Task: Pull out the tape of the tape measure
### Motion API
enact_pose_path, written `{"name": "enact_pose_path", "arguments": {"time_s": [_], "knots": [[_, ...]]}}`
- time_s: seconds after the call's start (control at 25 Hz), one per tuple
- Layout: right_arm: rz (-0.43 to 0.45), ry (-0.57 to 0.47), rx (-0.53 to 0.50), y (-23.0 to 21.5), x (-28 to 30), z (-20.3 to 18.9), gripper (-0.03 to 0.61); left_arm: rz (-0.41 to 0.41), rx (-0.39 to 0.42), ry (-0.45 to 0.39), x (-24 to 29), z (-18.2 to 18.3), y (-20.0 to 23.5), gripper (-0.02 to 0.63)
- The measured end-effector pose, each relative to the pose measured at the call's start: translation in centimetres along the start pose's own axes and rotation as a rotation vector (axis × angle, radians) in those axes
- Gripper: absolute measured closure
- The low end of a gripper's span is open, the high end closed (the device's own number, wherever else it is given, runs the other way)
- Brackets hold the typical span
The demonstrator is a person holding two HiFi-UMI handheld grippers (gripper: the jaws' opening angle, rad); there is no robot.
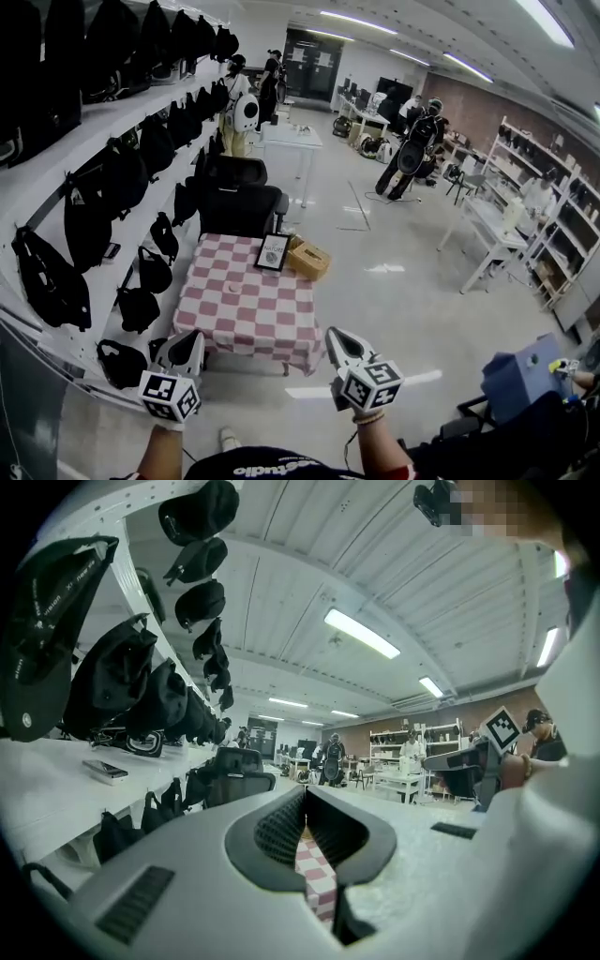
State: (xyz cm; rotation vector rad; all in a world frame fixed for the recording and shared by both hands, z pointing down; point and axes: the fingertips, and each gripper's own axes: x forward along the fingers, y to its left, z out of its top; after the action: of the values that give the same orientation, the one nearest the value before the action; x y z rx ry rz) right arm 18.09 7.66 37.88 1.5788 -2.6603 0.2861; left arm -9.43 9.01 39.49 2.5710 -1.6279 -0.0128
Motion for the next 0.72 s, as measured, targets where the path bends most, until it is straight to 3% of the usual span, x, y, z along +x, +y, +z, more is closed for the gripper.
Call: {"name": "enact_pose_path", "arguments": {"time_s": [0.72], "knots": [[-0.009, 0.021, -0.028, 2.5, 13.1, 2.1, 0.58, -0.04, -0.02, 0.023, 6.1, 0.6, 10.6, 0.607]]}}
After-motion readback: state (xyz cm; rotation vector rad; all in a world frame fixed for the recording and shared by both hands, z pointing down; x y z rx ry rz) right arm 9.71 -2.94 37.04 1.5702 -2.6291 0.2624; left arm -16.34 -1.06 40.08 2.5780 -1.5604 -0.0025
